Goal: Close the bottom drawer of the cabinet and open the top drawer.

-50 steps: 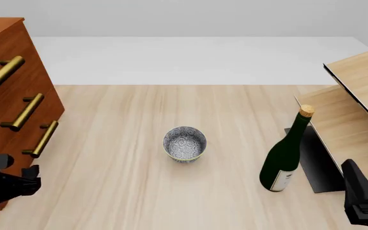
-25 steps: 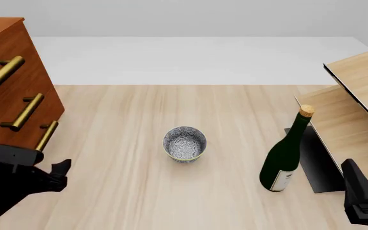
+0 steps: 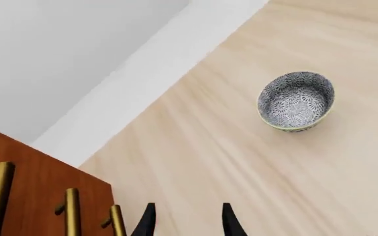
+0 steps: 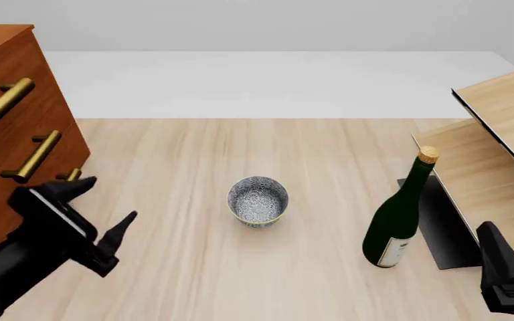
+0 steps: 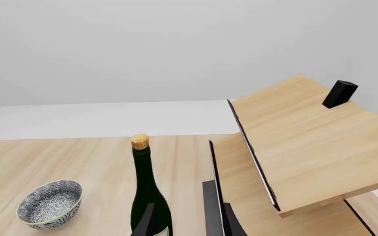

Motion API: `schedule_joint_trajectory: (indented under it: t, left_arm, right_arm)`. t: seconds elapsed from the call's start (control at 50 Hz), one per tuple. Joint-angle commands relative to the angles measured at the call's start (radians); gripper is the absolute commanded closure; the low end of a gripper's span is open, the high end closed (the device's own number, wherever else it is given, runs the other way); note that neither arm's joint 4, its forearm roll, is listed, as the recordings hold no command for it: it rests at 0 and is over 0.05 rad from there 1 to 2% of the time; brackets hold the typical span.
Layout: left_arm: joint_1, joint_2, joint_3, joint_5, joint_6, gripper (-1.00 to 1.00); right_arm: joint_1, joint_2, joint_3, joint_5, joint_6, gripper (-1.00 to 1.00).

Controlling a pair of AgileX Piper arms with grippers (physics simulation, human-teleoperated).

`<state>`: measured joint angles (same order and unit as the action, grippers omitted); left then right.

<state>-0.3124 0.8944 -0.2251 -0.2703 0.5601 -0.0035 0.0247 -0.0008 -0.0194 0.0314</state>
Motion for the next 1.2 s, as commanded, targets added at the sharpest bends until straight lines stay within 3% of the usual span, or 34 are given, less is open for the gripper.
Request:
schedule_joint_trajectory:
  t: [0.02, 0.22, 0.36, 0.46, 0.48, 0.52, 0.54, 0.58, 0.6, 0.7, 0.72, 0.76, 0.82, 0.84, 0.86, 0.9, 0.92, 0.96, 0.98, 1.0, 1.1, 1.14, 1.2]
  left_arm:
    - [-0.044, -0.024, 0.029, -0.093, 0.192, -1.00]
    - [-0.060, -0.022, -0.027, -0.067, 0.257, -1.00]
    - [-0.060, -0.008, -0.043, -0.105, 0.416, -1.00]
    - [-0.043, -0.019, -0.099, -0.043, 0.409, -1.00]
    - [-0.040, -0.014, -0.095, -0.059, 0.449, -1.00]
    - [-0.040, -0.016, -0.120, -0.029, 0.439, -1.00]
    - [-0.032, -0.010, -0.103, -0.058, 0.486, -1.00]
    - [-0.028, -0.013, -0.122, -0.040, 0.484, -1.00]
    - [-0.023, -0.006, -0.104, -0.071, 0.529, -1.00]
    - [-0.004, -0.014, -0.120, -0.069, 0.571, -1.00]
    - [0.013, -0.004, -0.080, -0.135, 0.640, -1.00]
    - [0.016, -0.020, -0.127, -0.062, 0.598, -1.00]
    - [0.020, -0.029, -0.145, -0.034, 0.598, -1.00]
    - [0.031, -0.023, -0.129, -0.051, 0.636, -1.00]
    - [0.028, -0.028, -0.142, -0.035, 0.620, -1.00]
    - [0.045, -0.018, -0.119, -0.061, 0.670, -1.00]
    - [0.043, -0.024, -0.133, -0.045, 0.651, -1.00]
    - [0.061, -0.017, -0.108, -0.073, 0.698, -1.00]
    - [0.063, -0.031, -0.135, -0.041, 0.666, -1.00]
    - [0.075, -0.028, -0.113, -0.067, 0.700, -1.00]
    - [0.099, -0.036, -0.120, -0.058, 0.712, -1.00]
    - [0.112, -0.026, -0.090, -0.106, 0.766, -1.00]
    - [0.125, -0.037, -0.117, -0.075, 0.760, -1.00]
  right_arm:
    - [-0.001, 0.002, 0.000, -0.002, 0.000, -1.00]
    - [-0.001, 0.000, 0.000, -0.001, -0.001, -1.00]
    - [-0.001, 0.001, 0.000, -0.002, -0.001, -1.00]
    - [-0.002, 0.001, 0.000, -0.002, -0.002, -1.00]
    - [-0.002, 0.000, 0.000, -0.001, -0.003, -1.00]
    - [-0.002, 0.000, 0.000, -0.001, -0.002, -1.00]
    - [-0.002, 0.001, 0.000, -0.001, -0.003, -1.00]
    - [-0.002, 0.001, 0.000, -0.002, -0.003, -1.00]
    - [-0.002, 0.001, 0.000, -0.002, -0.003, -1.00]
    - [-0.002, 0.001, 0.000, -0.002, -0.004, -1.00]
    - [-0.002, 0.001, 0.000, -0.001, -0.003, -1.00]
    - [-0.002, 0.001, 0.000, -0.001, -0.003, -1.00]
    - [-0.002, 0.001, 0.000, -0.001, -0.003, -1.00]
    - [-0.002, 0.001, 0.000, -0.001, -0.004, -1.00]
    - [-0.002, 0.001, 0.000, -0.001, -0.005, -1.00]
    - [-0.002, 0.000, 0.000, 0.000, -0.004, -1.00]
    - [-0.001, -0.001, 0.000, 0.001, -0.004, -1.00]
    - [-0.001, -0.002, 0.000, 0.002, -0.004, -1.00]
    - [-0.001, -0.003, 0.000, 0.003, -0.004, -1.00]
    - [-0.001, -0.003, 0.000, 0.004, -0.004, -1.00]
    - [0.000, -0.009, 0.000, 0.010, -0.004, -1.00]
    - [0.000, -0.011, 0.000, 0.011, -0.004, -1.00]
    - [0.001, -0.013, 0.000, 0.014, -0.004, -1.00]
